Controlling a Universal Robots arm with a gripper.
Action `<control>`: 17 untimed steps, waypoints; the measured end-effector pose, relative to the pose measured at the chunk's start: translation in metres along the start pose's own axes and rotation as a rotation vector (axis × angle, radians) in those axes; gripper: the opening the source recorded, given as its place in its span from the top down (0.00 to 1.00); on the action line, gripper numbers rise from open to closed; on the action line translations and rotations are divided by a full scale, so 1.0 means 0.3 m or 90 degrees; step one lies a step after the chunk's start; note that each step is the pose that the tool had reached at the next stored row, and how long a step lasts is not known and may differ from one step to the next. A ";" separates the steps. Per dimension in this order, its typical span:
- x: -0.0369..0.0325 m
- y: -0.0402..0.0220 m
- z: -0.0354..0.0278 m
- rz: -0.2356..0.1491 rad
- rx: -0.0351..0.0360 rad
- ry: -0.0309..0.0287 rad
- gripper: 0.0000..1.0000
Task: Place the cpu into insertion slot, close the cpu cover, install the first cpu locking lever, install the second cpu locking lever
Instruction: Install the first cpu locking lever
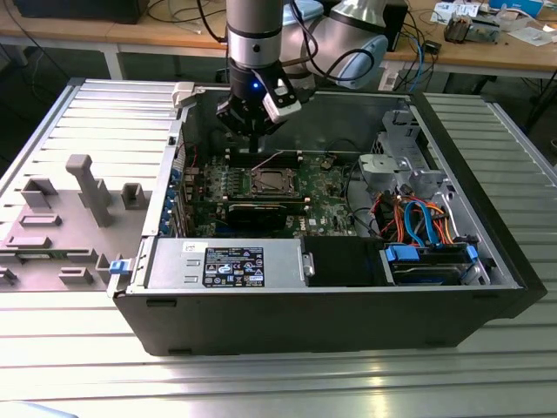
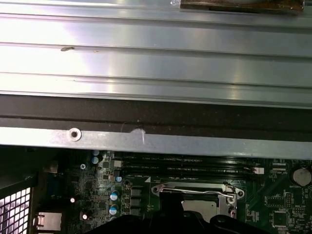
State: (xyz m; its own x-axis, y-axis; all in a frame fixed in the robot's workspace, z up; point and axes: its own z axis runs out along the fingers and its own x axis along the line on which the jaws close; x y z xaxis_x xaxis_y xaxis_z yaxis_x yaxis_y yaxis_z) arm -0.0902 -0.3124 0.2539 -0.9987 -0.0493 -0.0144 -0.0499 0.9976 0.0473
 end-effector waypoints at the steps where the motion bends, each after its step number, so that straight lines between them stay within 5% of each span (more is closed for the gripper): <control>1: -0.001 0.000 0.000 0.000 0.0001 0.0001 0.89; 17: -0.060 -0.004 0.028 0.010 -0.0106 -0.0023 0.89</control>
State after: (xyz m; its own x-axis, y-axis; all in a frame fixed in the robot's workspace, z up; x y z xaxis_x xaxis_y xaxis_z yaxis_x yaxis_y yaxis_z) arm -0.0721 -0.3125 0.2459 -0.9993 -0.0341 -0.0172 -0.0351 0.9973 0.0642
